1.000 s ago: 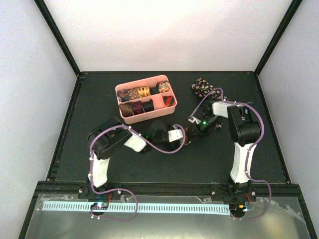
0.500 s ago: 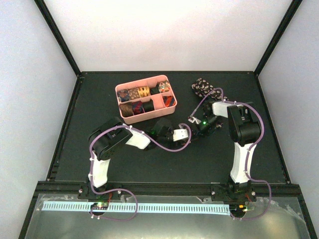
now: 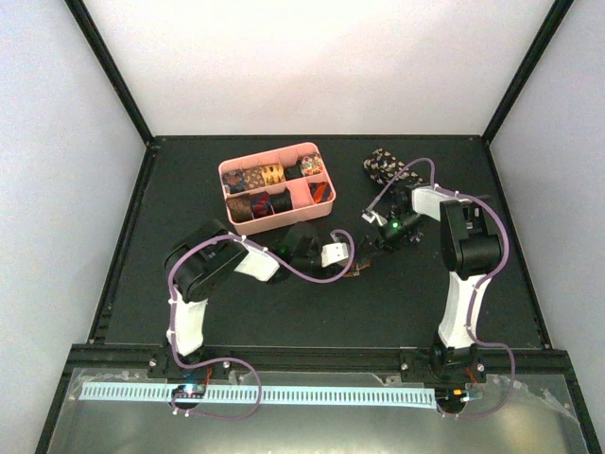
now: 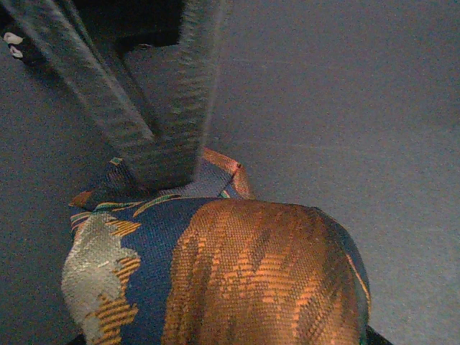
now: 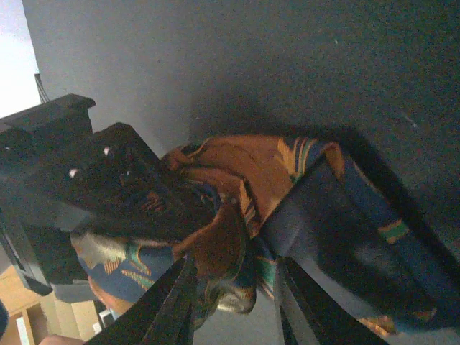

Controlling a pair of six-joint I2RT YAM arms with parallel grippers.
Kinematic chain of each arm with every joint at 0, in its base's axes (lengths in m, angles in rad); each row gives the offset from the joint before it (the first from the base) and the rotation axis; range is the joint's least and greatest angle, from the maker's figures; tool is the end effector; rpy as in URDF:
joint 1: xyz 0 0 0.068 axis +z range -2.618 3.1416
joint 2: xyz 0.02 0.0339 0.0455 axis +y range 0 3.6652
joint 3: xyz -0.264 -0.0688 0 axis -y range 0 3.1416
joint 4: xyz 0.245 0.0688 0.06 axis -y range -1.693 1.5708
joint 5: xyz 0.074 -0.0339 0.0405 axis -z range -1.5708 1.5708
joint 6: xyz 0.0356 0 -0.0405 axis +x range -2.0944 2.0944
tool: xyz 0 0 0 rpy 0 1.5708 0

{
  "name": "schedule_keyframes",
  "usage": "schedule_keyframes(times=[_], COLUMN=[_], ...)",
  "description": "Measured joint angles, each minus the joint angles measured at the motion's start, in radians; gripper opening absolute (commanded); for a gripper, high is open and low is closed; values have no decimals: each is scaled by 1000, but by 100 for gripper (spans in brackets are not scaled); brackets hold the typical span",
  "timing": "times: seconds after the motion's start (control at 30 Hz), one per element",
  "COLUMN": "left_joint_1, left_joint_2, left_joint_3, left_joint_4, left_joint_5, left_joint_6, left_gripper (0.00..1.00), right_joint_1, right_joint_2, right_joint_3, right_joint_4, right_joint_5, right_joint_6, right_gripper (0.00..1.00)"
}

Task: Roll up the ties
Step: Roll the tie at the center of the board.

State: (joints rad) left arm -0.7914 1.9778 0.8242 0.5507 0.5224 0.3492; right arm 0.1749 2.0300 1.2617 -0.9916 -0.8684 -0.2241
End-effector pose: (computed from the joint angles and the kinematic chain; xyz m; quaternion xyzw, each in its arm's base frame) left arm 0.2439 -0.2721 0.0968 0.5628 0.6549 -0.3216 0.3884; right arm 0.3268 0.0853 0.1278 0.1401 -0.8931 -0.4208 0.0753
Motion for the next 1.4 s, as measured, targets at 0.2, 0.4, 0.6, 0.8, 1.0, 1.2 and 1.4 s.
schedule_keyframes(times=[0.2,0.4,0.6,0.8,1.0,1.2,1.4], left_joint_1=[19,62,95,97,96,79,50], left_joint_2=[-6,-25,-95,-121,-103,-92,-83], left_joint_3=[-14,-74,-203,-210,-156,-72,23], left_joint_4=[-2,64,218,259,100,-75,-240], left_joint_5=[55,111,141,129,54,-2,-63], left_joint_6=[-22,-93,-193,-230,-180,-114,-54], left_gripper=[24,26,29,28,27,26,27], right_joint_1=[36,45,57,57,57,57,44], right_joint_2=[5,16,16,16,16,16,-24], right_joint_3=[-50,-76,-77,-77,-77,-74,-68], right_joint_4=[88,114,111,109,109,102,92], right_joint_5=[10,21,26,29,30,25,19], right_joint_6=[62,102,103,103,102,94,85], right_gripper=[24,20,18,18,18,30,53])
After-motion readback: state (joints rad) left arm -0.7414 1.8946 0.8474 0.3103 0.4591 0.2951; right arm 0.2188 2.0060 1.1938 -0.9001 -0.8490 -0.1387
